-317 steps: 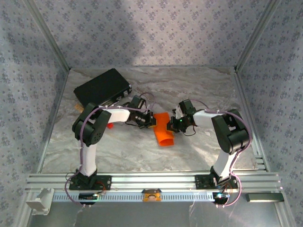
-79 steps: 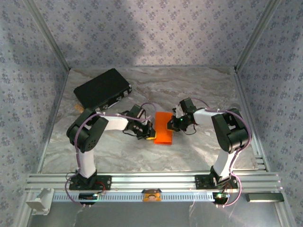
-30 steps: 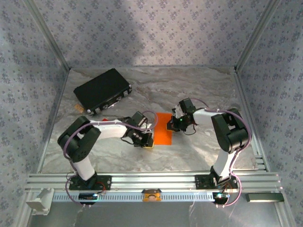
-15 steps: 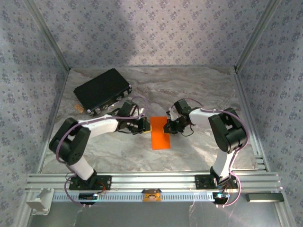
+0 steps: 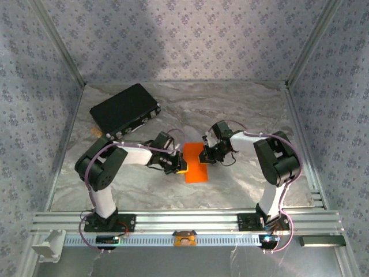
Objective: Fold a paper plane with a square sheet of paper (pick it up from the middle)
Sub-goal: First fold the square sheet of paper in half at the center of the table.
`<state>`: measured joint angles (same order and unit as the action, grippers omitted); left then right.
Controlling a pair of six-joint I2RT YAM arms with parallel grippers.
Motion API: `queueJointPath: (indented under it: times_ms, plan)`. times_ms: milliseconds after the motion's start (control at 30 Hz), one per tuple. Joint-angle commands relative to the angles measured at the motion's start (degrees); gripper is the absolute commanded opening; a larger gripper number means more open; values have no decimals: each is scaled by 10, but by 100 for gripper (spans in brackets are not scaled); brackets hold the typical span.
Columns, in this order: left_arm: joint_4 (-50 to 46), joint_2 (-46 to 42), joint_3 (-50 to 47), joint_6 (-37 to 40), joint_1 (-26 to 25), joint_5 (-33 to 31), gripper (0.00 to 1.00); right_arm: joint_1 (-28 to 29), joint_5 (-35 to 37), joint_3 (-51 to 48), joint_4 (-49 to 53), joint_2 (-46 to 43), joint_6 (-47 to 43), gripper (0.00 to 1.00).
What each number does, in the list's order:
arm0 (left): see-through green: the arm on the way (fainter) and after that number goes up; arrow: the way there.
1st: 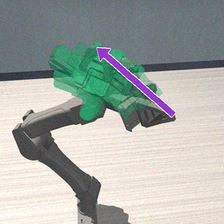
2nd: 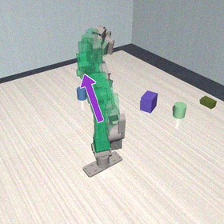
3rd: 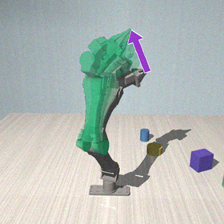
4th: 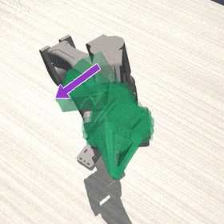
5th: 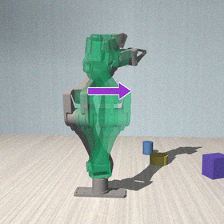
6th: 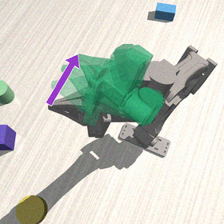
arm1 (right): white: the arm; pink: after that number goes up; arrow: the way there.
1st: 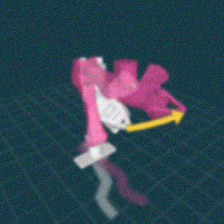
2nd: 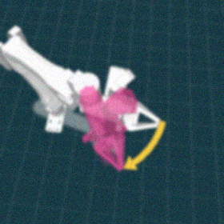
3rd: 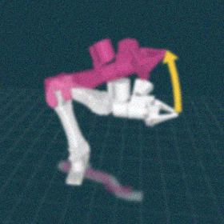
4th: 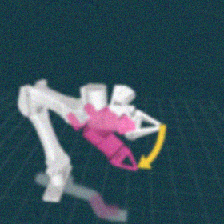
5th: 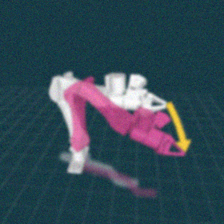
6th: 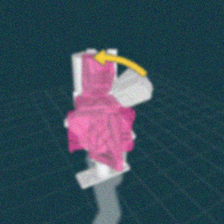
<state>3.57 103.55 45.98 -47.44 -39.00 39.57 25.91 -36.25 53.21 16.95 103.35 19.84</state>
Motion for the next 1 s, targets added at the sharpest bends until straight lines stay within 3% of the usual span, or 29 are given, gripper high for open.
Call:
queueJointPath:
  times_ms: [0,367,600,967]
  plan:
    - [-24,10,0,20,-9,-12,0,2,15,8,29,18,-10,0]
    - [-89,-51,72,29,4,-58,0,1,-3,5,17,-3,-8,0]
    - [-59,5,123,2,42,-52,0,1,-8,2,15,-1,-9,0]
    - [-45,91,173,13,51,-55,0,1,-8,1,14,-4,-10,0]
